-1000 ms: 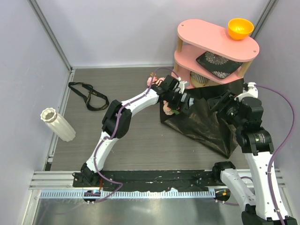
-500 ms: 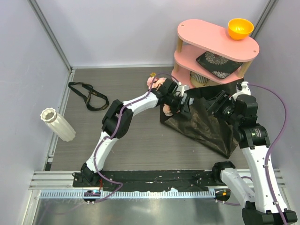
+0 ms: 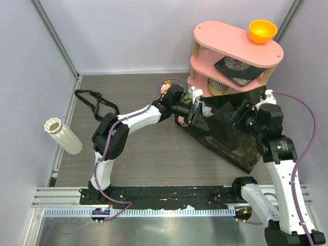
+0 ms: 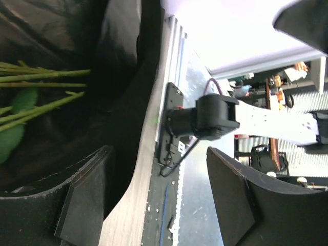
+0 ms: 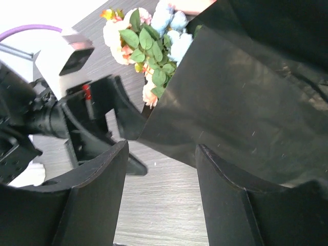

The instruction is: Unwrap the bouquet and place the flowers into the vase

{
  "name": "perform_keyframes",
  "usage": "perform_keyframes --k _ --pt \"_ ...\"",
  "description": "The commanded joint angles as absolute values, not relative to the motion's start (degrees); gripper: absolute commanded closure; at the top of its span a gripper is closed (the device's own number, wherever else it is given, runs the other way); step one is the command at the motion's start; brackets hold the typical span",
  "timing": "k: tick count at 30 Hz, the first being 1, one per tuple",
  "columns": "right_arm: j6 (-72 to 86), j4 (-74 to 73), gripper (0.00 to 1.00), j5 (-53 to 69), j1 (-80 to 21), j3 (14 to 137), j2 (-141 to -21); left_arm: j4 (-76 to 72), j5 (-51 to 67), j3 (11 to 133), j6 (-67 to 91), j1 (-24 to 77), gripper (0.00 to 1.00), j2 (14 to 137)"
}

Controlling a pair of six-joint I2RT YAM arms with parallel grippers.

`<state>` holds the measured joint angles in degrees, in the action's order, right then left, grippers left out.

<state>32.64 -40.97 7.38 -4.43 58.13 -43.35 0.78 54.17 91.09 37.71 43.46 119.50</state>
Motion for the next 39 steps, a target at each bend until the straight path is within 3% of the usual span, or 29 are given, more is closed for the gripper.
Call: perform_keyframes --k 1,6,13,16,19,24,30,33,36,39 --pt "30.15 -44.20 0.39 1.95 -4.48 64.77 -42.54 -10.01 59.85 82.83 42.62 44.21 0.25 113.30" --pt "30.32 -47.63 0.38 -5.36 -4.57 70.13 -45.35 -18.98 61.00 71.38 44.56 44.47 0.25 104.16" --pt "33.05 -44.93 0.39 -0.81 -4.48 68.65 -51.76 -9.06 59.77 62.51 37.71 44.47 0.23 96.43" --pt "33.31 -44.64 0.43 4.20 -4.57 63.47 -55.01 -8.35 58.46 58.29 36.92 44.56 0.22 90.12" --pt "35.41 -41.32 0.52 11.50 -7.10 52.77 -54.32 3.71 53.64 58.61 30.52 44.47 0.18 82.04" --pt "45.58 -37.71 0.52 3.88 -20.72 37.55 -47.30 17.39 45.97 65.47 22.33 43.77 0.15 74.62" --pt "51.24 -35.94 0.52 0.80 -28.12 28.56 -43.33 11.97 46.48 71.54 29.86 43.59 0.13 80.93" --pt "48.61 -41.10 0.50 -9.86 -28.04 33.73 -44.12 6.16 48.08 71.28 37.17 44.99 0.23 88.58" --pt "47.55 -44.73 0.41 -19.31 -27.77 39.98 -45.70 3.96 46.60 69.88 37.97 48.59 0.26 92.71" --pt "48.42 -45.17 0.39 -23.81 -26.64 44.46 -48.07 1.68 44.74 65.77 39.27 52.02 0.26 93.69"
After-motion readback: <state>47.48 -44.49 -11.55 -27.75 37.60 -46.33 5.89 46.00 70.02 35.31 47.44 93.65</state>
